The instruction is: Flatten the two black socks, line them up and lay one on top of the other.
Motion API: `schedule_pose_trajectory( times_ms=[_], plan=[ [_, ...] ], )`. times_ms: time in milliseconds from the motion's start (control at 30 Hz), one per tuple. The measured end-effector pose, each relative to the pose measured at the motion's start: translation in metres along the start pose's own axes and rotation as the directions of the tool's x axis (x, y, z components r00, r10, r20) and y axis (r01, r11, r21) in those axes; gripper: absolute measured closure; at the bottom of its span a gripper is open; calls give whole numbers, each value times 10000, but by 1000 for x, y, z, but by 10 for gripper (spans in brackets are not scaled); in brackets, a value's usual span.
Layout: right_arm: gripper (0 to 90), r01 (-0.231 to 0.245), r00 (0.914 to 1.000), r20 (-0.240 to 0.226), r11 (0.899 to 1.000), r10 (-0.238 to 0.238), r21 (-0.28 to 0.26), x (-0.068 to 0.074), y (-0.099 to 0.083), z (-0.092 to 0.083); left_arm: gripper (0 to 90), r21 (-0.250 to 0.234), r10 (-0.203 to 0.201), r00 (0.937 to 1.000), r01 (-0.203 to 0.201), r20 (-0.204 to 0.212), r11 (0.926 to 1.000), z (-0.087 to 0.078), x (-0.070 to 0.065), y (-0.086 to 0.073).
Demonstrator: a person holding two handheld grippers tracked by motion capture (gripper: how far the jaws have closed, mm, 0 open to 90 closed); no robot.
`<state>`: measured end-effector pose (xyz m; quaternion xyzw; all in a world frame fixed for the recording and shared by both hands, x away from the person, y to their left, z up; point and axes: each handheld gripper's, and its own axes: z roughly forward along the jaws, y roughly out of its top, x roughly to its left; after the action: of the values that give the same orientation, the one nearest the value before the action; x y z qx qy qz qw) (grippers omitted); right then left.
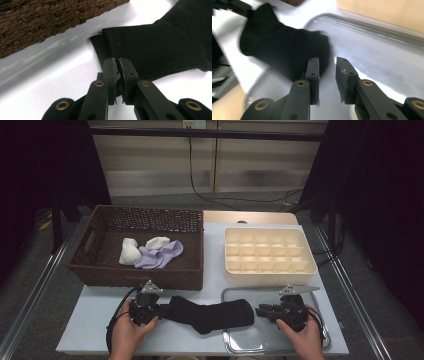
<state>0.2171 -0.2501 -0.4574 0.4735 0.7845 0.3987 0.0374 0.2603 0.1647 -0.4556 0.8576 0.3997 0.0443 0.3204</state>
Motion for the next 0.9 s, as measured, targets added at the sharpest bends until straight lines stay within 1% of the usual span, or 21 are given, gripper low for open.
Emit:
schedule_pose_trajectory(
  times_ms=[67,133,200,267,333,400,433,467,500,567,600,633,667,700,733,767,833,867,900],
  plan=[
    [719,42,10000,28,9999,-42,135,0,-1,4,845,-29,15,10000,-15,-70,10000,0,-1,0],
    [709,202,9995,255,9995,-208,232,1,-1,8,846,-31,6,10000,-6,-38,10000,0,-1,0],
    [684,249,9996,127,9995,-251,168,4,1,10,846,-62,-3,10000,3,12,10000,1,-1,0],
    [658,441,9990,74,9990,-441,79,9,4,13,846,-18,-6,10000,6,9,10000,1,-2,0],
    [634,730,9971,196,9973,-731,79,14,7,18,846,-34,-11,10000,11,12,10000,1,-2,0],
    [612,931,9946,436,9952,-944,316,18,8,27,846,-43,-20,10000,20,4,10000,1,-2,0],
    [607,1361,9882,612,9885,-1401,653,22,8,35,846,14,26,10000,-26,2,10000,1,-2,0],
    [607,1566,9842,729,9856,-1612,643,23,7,36,846,14,26,10000,-26,2,10000,1,-2,0],
    [607,1566,9842,729,9856,-1612,643,23,7,36,846,-9,26,10000,-26,-6,10000,1,-2,0],
    [608,1863,9763,998,9803,-1922,649,24,8,35,846,6,40,10000,-40,-17,10000,1,-2,0],
    [631,1955,9707,1282,9783,-2031,689,23,7,34,847,10,34,10000,-34,-19,10000,1,-2,0],
    [637,2073,9611,1686,9747,-2189,837,23,7,32,848,36,43,10000,-43,-11,10000,1,-2,0],
    [649,2076,9601,1757,9755,-2175,730,20,6,29,849,22,54,10000,-54,-1,10000,1,-2,0],
    [649,1922,9640,1743,9792,-2008,647,18,6,26,849,16,72,10000,-72,-35,10000,1,-2,0],
    [649,1819,9651,1805,9815,-1898,594,15,6,23,849,41,109,9999,-108,-40,9999,1,-2,0],
    [654,1713,9655,1899,9838,-1784,534,12,6,20,849,8,34,10000,-34,-25,10000,1,-2,0],
    [660,1581,9681,1910,9867,-1623,372,9,6,15,848,6,32,10000,-32,-40,10000,1,-3,0],
    [670,1561,9666,2016,9874,-1580,254,7,7,11,849,-1,16,10000,-16,-49,10000,1,-3,0],
    [670,1561,9666,2016,9874,-1580,254,7,7,11,849,-1,16,10000,-16,-49,10000,1,-3,0]
  ],
)
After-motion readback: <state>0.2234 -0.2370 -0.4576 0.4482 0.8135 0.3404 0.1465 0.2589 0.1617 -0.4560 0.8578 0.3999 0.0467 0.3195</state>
